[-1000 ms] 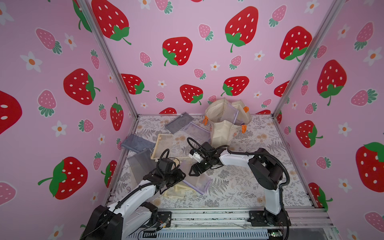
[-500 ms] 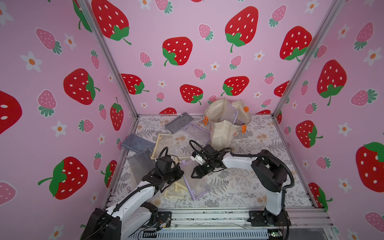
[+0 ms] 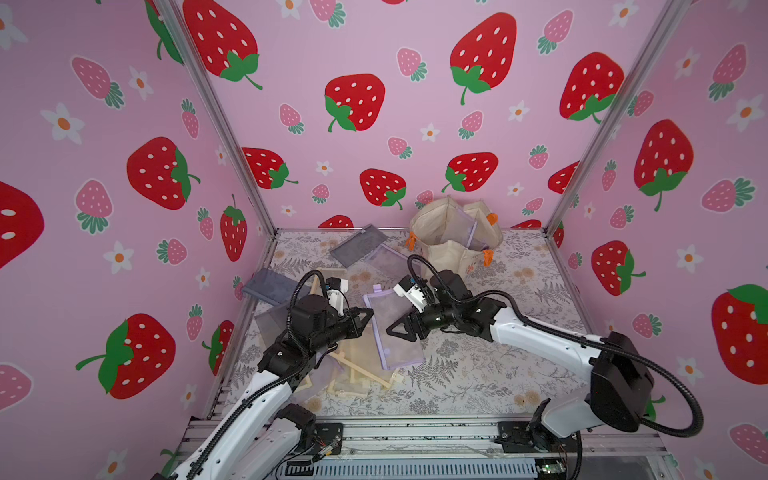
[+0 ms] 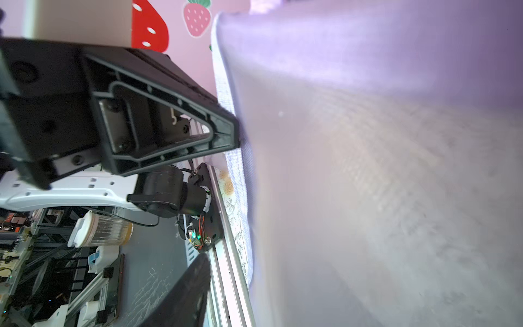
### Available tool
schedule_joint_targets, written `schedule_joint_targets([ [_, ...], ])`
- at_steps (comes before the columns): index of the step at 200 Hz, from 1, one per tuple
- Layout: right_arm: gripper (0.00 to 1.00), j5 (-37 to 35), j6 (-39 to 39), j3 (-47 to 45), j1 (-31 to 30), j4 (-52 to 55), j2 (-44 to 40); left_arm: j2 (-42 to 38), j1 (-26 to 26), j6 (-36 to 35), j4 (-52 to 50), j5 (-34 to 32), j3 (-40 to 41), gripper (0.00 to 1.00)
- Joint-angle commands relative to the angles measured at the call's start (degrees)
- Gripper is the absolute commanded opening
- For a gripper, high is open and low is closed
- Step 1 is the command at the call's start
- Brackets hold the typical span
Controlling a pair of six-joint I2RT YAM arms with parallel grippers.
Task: Put the pencil pouch into the canvas bag
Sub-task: Pick up the pencil pouch.
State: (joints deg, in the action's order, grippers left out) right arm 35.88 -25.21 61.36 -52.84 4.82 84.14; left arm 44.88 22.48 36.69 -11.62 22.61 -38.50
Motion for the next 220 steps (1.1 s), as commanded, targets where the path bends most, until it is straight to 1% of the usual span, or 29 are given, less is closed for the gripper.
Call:
schedule_joint_targets([
  [1,0.48,1.5,0.1,-1.2,0.8,-2.6,-3.2,-0.6,-0.2,-2.1,1.0,2.8,-4.0,0.00],
  [17,0.41,1.9,0.3,-2.1,1.5,-3.2,-4.5,0.1,-0.2,-2.0,1.5,3.4,-5.1,0.00],
  [36,0.27,2.1,0.1,-3.2,2.2,-3.4,-5.3,0.8,-0.2,-1.2,2.9,4.4,-5.4,0.00],
  [50,0.21,1.8,-0.3,-4.0,2.4,-4.1,-6.4,0.8,-0.1,-0.9,3.5,4.3,-5.3,0.00],
  [72,0.20,1.5,-1.2,-5.8,2.6,-6.4,-8.5,0.3,-0.1,-0.6,4.0,3.9,-5.3,0.00],
  [85,0.23,1.1,-1.2,-6.1,2.8,-6.7,-9.5,0.4,-0.2,-0.6,4.0,4.0,-5.7,0.00],
  [98,0.29,1.1,-1.2,-6.1,3.1,-6.9,-10.2,0.4,-0.2,-0.4,4.2,4.1,-6.0,0.00],
  [112,0.29,1.5,-1.4,-6.2,3.1,-7.7,-10.6,0.5,-0.2,-0.3,4.2,4.3,-6.0,0.00],
  [159,0.00,2.4,-2.1,-5.8,3.2,-8.7,-10.1,0.0,-0.2,-0.1,4.2,4.5,-6.0,0.00],
  [186,0.00,0.4,-2.5,-5.3,3.7,-7.2,-11.8,0.2,-0.2,-0.5,3.1,3.9,-6.7,0.00],
  [188,0.00,0.3,-2.5,-5.2,3.9,-7.1,-12.1,0.2,-0.1,-0.6,3.0,3.8,-6.7,0.03],
  [191,0.00,0.2,-2.6,-5.1,4.2,-6.8,-12.4,0.2,-0.1,-0.6,2.8,3.5,-6.8,0.11],
  [194,0.00,0.2,-2.8,-4.8,4.6,-6.5,-12.7,0.2,-0.1,-0.7,2.5,3.2,-7.0,0.17],
  [198,0.00,0.2,-2.8,-4.5,5.3,-5.9,-13.2,0.2,-0.2,-0.7,2.2,2.6,-7.0,0.30],
  [199,0.00,0.1,-2.9,-4.4,5.5,-5.7,-13.4,0.2,-0.2,-0.8,2.2,2.5,-7.0,0.30],
  [200,0.00,0.1,-2.9,-4.3,5.6,-5.5,-13.5,0.2,-0.2,-0.8,2.1,2.3,-7.1,0.32],
  [204,0.00,-0.1,-3.1,-3.8,6.6,-4.9,-14.1,0.2,-0.2,-0.9,1.7,1.7,-7.1,0.46],
  [209,0.00,-0.3,-3.4,-3.1,8.0,-4.1,-14.8,0.2,-0.1,-1.2,1.3,1.0,-7.1,0.60],
  [215,0.00,-0.3,-3.6,-2.1,9.7,-3.3,-15.5,0.2,-0.1,-1.4,0.7,0.2,-7.0,0.73],
  [220,0.00,-0.3,-3.9,-1.2,11.4,-2.4,-16.1,0.4,-0.2,-1.8,0.1,-0.4,-7.1,0.80],
])
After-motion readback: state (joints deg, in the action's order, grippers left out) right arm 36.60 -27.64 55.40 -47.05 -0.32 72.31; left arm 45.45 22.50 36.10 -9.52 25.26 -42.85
